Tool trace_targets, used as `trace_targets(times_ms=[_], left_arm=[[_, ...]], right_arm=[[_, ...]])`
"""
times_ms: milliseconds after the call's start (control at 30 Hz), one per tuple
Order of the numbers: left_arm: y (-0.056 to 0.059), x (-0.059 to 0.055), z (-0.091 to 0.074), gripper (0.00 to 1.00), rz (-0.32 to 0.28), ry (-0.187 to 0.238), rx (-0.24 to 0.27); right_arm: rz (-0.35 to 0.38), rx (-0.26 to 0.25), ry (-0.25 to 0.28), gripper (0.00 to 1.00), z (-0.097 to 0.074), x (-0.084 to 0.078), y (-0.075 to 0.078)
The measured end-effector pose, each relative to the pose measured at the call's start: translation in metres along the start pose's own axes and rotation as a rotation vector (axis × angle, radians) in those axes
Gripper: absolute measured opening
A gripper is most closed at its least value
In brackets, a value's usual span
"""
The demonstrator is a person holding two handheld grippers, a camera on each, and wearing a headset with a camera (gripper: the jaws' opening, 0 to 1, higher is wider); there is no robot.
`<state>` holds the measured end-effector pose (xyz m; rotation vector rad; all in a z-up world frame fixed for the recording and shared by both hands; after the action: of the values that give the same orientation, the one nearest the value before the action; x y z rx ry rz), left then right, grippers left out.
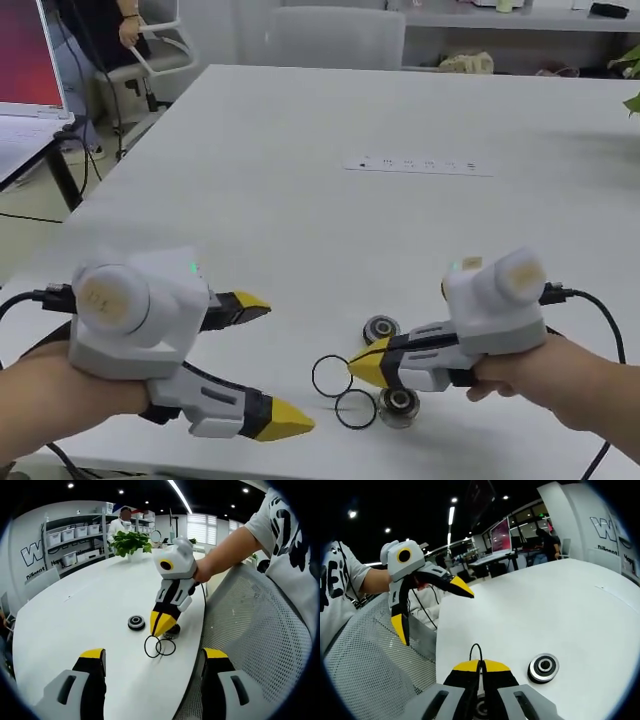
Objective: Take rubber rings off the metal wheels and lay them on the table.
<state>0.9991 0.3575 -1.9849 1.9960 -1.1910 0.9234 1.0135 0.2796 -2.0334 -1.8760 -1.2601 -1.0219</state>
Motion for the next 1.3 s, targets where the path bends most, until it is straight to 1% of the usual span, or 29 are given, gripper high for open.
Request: trace_targets(times_ms=[67,267,467,700,767,1033,1300], left_arm=[[0.0,0.0,0.001,0.76,0.0,-0.001,-0.001],[-0.001,0.0,0.002,0.76,0.0,-0.005,-0.003],[-0.001,0.0,0.004,0.75,0.003,-0.011,-0.006],[-0.001,0.003,0.006,0.75,0.007,-0.014,-0.01],[-0.002,0.004,0.007,0.75,0.011,-0.018,-0.012],[-0.005,0.006,0.008,0.75,0.014,-0.025,-0.012],[-0.006,0.009,0.01,0.74,0.017,-0.023,-0.013]], right_arm=[[-0.003,-0.004,-0.003,0.0,0.0,-0.001,0.0],[-0.002,-0.023,-0.006,0.07,-0.003,-0.003,0.005],[0.006,-0.041,0.001,0.11,-0.008,-0.002,0.009],[0.01,-0.056,0.009,0.14,-0.014,-0.003,0.012],[0.014,-0.064,0.015,0.16,-0.017,-0.002,0.014],[0.003,-0.093,0.036,0.2,-0.025,0.001,0.02],[-0.011,-0.105,0.038,0.24,-0.03,0.002,0.023]])
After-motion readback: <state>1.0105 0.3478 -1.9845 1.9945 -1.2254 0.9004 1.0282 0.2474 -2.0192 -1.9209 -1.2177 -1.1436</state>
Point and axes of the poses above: the centre of the closed fingertips' face, and the gripper's own axes: z roughly forward along the fingers, y roughly to its right, x roughly out of its top, the point moved 2 cm from there along -z, roughly backward along the fingers, and after that the axes turned 13 degrees about -z, right-handed, at the moved point
